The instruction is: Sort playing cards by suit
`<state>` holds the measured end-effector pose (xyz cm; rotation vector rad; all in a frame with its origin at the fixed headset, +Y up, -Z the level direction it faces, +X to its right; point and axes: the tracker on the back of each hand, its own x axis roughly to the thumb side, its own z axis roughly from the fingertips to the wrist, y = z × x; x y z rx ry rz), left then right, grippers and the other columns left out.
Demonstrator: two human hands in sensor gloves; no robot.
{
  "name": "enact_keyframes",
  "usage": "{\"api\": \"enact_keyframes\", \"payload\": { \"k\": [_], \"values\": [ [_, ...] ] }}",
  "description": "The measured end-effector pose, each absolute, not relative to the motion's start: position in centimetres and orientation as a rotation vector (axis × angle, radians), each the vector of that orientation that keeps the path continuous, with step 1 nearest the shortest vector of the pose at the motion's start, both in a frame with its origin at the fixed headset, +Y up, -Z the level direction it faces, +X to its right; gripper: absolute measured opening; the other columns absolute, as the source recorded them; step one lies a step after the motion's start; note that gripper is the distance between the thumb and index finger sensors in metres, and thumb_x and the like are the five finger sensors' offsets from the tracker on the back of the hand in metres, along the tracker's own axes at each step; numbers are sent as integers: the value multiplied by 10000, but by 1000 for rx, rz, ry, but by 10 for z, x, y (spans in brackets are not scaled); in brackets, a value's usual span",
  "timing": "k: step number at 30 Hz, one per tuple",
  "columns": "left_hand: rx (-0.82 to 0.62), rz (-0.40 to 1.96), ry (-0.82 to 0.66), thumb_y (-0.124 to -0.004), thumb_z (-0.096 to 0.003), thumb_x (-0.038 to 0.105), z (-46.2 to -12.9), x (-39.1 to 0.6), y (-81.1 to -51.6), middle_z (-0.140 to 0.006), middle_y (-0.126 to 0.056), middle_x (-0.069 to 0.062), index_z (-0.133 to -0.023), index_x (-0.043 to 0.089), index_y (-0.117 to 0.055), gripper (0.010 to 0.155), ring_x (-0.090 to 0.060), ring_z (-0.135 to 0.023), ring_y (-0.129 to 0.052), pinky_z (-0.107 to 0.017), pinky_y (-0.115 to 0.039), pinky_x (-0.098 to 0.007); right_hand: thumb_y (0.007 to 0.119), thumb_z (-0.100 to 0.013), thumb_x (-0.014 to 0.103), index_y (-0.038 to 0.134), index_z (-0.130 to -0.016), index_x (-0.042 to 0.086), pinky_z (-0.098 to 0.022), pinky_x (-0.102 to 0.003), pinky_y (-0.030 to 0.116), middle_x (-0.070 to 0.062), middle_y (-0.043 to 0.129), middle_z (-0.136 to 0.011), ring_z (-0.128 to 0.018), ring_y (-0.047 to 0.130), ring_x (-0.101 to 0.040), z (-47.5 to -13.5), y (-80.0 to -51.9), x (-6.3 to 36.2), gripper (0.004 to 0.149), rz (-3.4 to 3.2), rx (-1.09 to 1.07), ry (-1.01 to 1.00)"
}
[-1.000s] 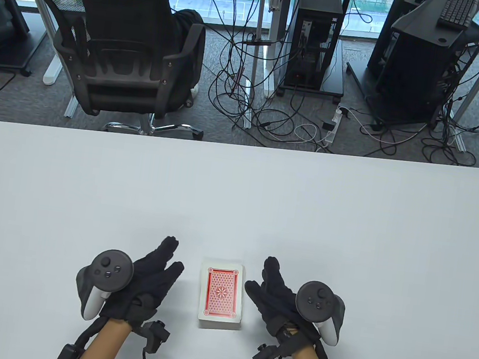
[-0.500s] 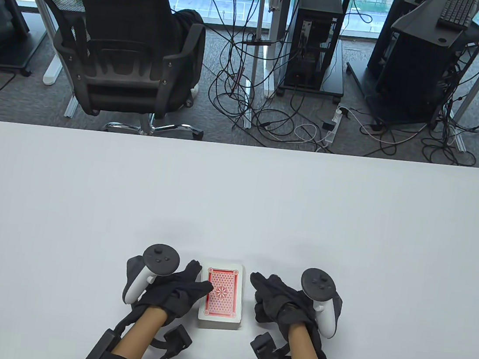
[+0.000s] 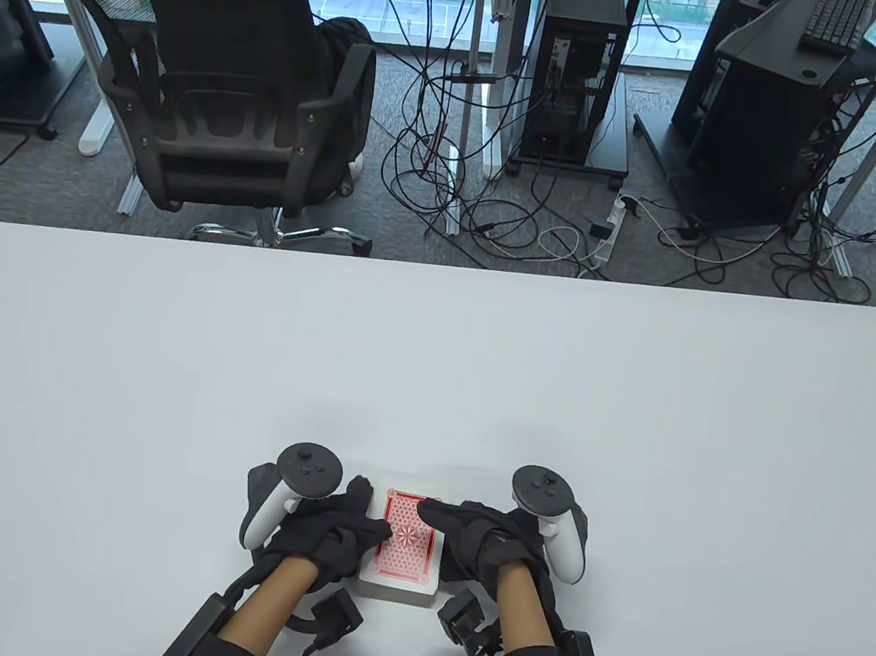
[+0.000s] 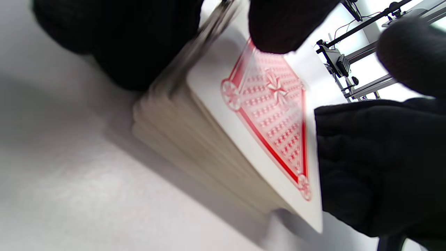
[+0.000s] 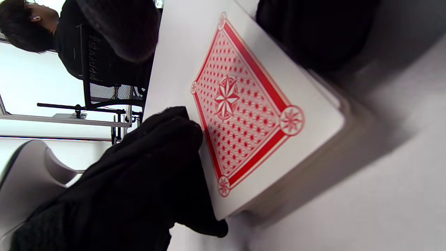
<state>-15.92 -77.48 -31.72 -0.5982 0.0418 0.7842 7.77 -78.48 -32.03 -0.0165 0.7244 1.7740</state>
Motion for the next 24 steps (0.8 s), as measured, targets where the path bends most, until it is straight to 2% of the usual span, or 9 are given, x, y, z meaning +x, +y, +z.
{"api": "enact_keyframes", "payload": {
  "k": [4,9,13,17,19,21,24],
  "values": [
    [-605,797,55,-782,-527,383,-318,-160,-775,-802,-702,-239,-1054,118,-379,714,-374,-515,-934,-328,-848,-387,719,-577,343,304,-921,-288,-353,-408,752,-391,607,-786,-490,739,-549,-322,-790,80,830,1778,-57,698],
    [-585,733,49,-767,-533,354,-316,-156,-772,-803,-705,-232,-1056,133,-385,684,-355,-512,-937,-332,-848,-375,718,-579,298,388,-966,-156,-332,-369,739,-251,617,-760,-490,750,-461,-321,-802,71,682,1695,-33,759],
    [-583,734,52,-762,-538,348,-316,-156,-772,-804,-705,-223,-1056,135,-372,682,-347,-512,-938,-335,-847,-371,753,-551,317,529,-951,-78,-274,-323,762,-184,683,-707,-422,806,-385,-319,-793,60,606,1939,-45,684],
    [-574,755,47,-758,-538,350,-314,-158,-773,-807,-704,-221,-1053,133,-344,696,-343,-512,-938,-337,-846,-369,741,-558,330,524,-972,-52,-351,-371,753,-295,605,-835,-500,759,-466,-312,-782,52,604,2022,35,580],
    [-569,786,45,-756,-538,347,-313,-161,-775,-805,-704,-221,-1053,130,-354,688,-342,-512,-939,-337,-847,-369,709,-569,297,472,-970,-118,-393,-388,796,-345,580,-867,-545,782,-491,-308,-780,45,624,2004,87,509],
    [-568,808,49,-753,-540,345,-313,-163,-776,-807,-709,-211,-1051,128,-381,668,-338,-512,-942,-334,-848,-368,665,-574,242,398,-922,-212,-323,-356,866,-404,641,-795,-506,871,-441,-305,-781,36,631,1938,114,447],
    [-549,840,45,-755,-532,357,-311,-168,-772,-810,-740,-226,-1047,118,-407,666,-350,-536,-957,-333,-855,-378,714,-539,201,499,-867,-244,-216,-357,885,-407,754,-675,-387,918,-442,-302,-771,32,594,1958,95,286]
  ]
}}
